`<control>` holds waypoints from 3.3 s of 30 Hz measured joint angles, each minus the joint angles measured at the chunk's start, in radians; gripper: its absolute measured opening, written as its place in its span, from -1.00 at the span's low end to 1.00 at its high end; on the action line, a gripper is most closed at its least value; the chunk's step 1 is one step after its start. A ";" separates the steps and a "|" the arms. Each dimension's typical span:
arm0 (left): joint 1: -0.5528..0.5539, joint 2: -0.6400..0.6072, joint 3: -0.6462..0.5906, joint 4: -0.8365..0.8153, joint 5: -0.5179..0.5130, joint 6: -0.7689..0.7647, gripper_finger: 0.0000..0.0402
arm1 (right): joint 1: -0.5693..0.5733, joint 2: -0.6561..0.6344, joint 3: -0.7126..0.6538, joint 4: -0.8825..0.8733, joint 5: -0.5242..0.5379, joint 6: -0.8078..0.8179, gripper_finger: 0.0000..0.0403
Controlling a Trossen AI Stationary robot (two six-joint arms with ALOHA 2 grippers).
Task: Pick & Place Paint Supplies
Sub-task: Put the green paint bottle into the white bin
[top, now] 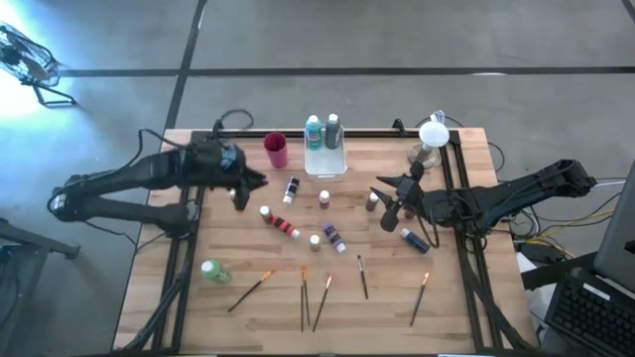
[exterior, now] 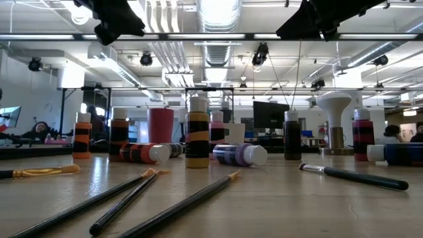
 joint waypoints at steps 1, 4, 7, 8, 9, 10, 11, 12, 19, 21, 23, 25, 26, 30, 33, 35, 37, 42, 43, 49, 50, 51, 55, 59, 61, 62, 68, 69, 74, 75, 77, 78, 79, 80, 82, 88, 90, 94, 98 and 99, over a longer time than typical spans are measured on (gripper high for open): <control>-0.035 0.002 0.000 -0.020 -0.002 -0.030 -0.49 | 0.000 0.000 0.000 0.000 0.000 0.000 -0.23; -0.148 0.007 0.012 -0.091 -0.012 -0.115 -0.50 | 0.000 0.000 0.000 0.000 -0.004 0.004 -0.21; -0.270 0.017 0.056 -0.180 -0.047 -0.205 -0.50 | 0.000 0.000 0.000 0.000 -0.007 0.018 -0.20; -0.312 0.021 0.074 -0.220 -0.069 -0.239 -0.50 | 0.000 0.000 0.000 0.000 -0.007 0.022 -0.19; -0.356 0.027 0.093 -0.263 -0.095 -0.277 -0.50 | 0.000 0.000 0.000 0.000 -0.006 0.026 -0.19; -0.403 0.034 0.111 -0.304 -0.128 -0.319 -0.50 | 0.000 0.000 0.000 0.000 -0.007 0.030 -0.19; -0.451 0.044 0.129 -0.344 -0.165 -0.365 -0.50 | 0.000 0.000 0.000 0.000 -0.007 0.034 -0.20; -0.502 0.053 0.145 -0.383 -0.200 -0.412 -0.50 | 0.000 0.000 0.000 0.000 -0.007 0.039 -0.21; -0.825 0.151 0.232 -0.594 -0.320 -0.753 -0.50 | 0.000 0.000 0.005 -0.001 -0.007 0.046 -0.33; -0.892 0.179 0.245 -0.638 -0.319 -0.838 -0.50 | 0.000 0.000 0.007 -0.001 -0.006 0.053 -0.36; -0.954 0.204 0.249 -0.654 -0.288 -0.907 -0.50 | 0.000 0.000 0.009 -0.001 -0.007 0.056 -0.38; -0.998 0.228 0.249 -0.656 -0.239 -0.971 -0.50 | 0.000 0.000 0.011 -0.001 -0.007 0.056 -0.40; -1.012 0.238 0.249 -0.657 -0.214 -0.999 -0.50 | 0.000 0.000 0.013 -0.001 -0.007 0.056 -0.40; -1.060 0.262 0.249 -0.665 -0.149 -1.087 -0.50 | 0.000 0.000 0.025 0.000 -0.007 0.060 -0.41; -1.081 0.269 0.256 -0.675 -0.124 -1.118 -0.50 | 0.000 0.000 0.032 -0.001 -0.007 0.072 -0.39; -1.091 0.271 0.269 -0.685 -0.124 -1.129 -0.50 | 0.000 0.000 0.034 0.001 -0.007 0.075 -0.36; -1.098 0.273 0.276 -0.696 -0.131 -1.133 -0.50 | 0.000 0.000 0.034 0.000 -0.007 0.078 -0.33; -1.097 0.275 0.277 -0.720 -0.139 -1.196 -0.50 | 0.000 0.000 0.034 -0.001 -0.008 0.079 -0.24; -1.095 0.275 0.277 -0.724 -0.139 -1.216 -0.50 | 0.000 0.000 0.034 -0.001 -0.008 0.078 -0.22; -1.088 0.275 0.277 -0.775 -0.136 -1.309 -0.50 | 0.001 0.000 0.034 -0.001 -0.008 0.076 -0.14; -1.088 0.276 0.277 -0.784 -0.136 -1.313 -0.50 | 0.001 0.000 0.034 -0.001 -0.008 0.076 -0.12; -1.088 0.279 0.277 -0.793 -0.136 -1.318 -0.50 | 0.001 0.000 0.034 -0.001 -0.008 0.076 -0.11; -1.086 0.297 0.277 -0.835 -0.135 -1.336 -0.50 | 0.001 0.001 0.033 -0.001 -0.009 0.077 -0.07; -1.085 0.321 0.277 -0.854 -0.135 -1.330 -0.50 | 0.000 0.003 0.033 -0.001 -0.009 0.078 -0.04; -1.085 0.330 0.277 -0.853 -0.135 -1.323 -0.50 | 0.000 0.003 0.033 -0.001 -0.009 0.077 -0.02; -1.085 0.334 0.277 -0.853 -0.135 -1.318 -0.50 | 0.000 0.003 0.033 -0.001 -0.009 0.078 -0.02; -1.067 0.334 0.277 -0.890 -0.106 -1.343 -0.40 | 0.000 0.003 0.033 -0.001 -0.008 0.079 -0.01; -1.063 0.334 0.277 -0.897 -0.101 -1.353 -0.37 | 0.000 0.003 0.033 -0.001 -0.008 0.078 -0.02; -1.041 0.338 0.277 -0.881 -0.100 -1.364 -0.20 | 0.000 0.003 0.032 -0.001 -0.008 0.079 -0.08; -1.037 0.341 0.277 -0.875 -0.099 -1.358 -0.17 | 0.000 0.003 0.032 -0.001 -0.008 0.078 -0.09; -1.030 0.349 0.277 -0.868 -0.090 -1.350 -0.14 | 0.000 0.003 0.032 -0.001 -0.008 0.079 -0.11; -1.028 0.353 0.277 -0.866 -0.084 -1.350 -0.14 | 0.000 0.003 0.032 -0.001 -0.008 0.078 -0.12; -1.028 0.357 0.276 -0.865 -0.080 -1.350 -0.13 | 0.000 0.003 0.032 -0.001 -0.008 0.079 -0.13; -1.028 0.362 0.276 -0.864 -0.078 -1.350 -0.14 | 0.000 0.003 0.032 -0.001 -0.008 0.078 -0.13; -1.028 0.372 0.276 -0.858 -0.067 -1.349 -0.14 | 0.000 0.003 0.032 -0.001 -0.008 0.078 -0.14; -1.027 0.397 0.276 -0.857 -0.053 -1.334 -0.14 | 0.000 0.002 0.032 -0.001 -0.008 0.078 -0.11; -1.025 0.404 0.276 -0.857 -0.053 -1.321 -0.14 | 0.000 0.002 0.032 -0.001 -0.008 0.078 -0.09; -1.018 0.414 0.276 -0.857 -0.053 -1.306 -0.14 | 0.000 0.003 0.032 -0.001 -0.008 0.078 -0.03; -1.014 0.419 0.276 -0.858 -0.051 -1.303 -0.14 | 0.000 0.003 0.032 -0.001 -0.008 0.078 0.01; -1.014 0.420 0.276 -0.858 -0.051 -1.298 -0.14 | 0.000 0.002 0.032 -0.001 -0.008 0.078 0.01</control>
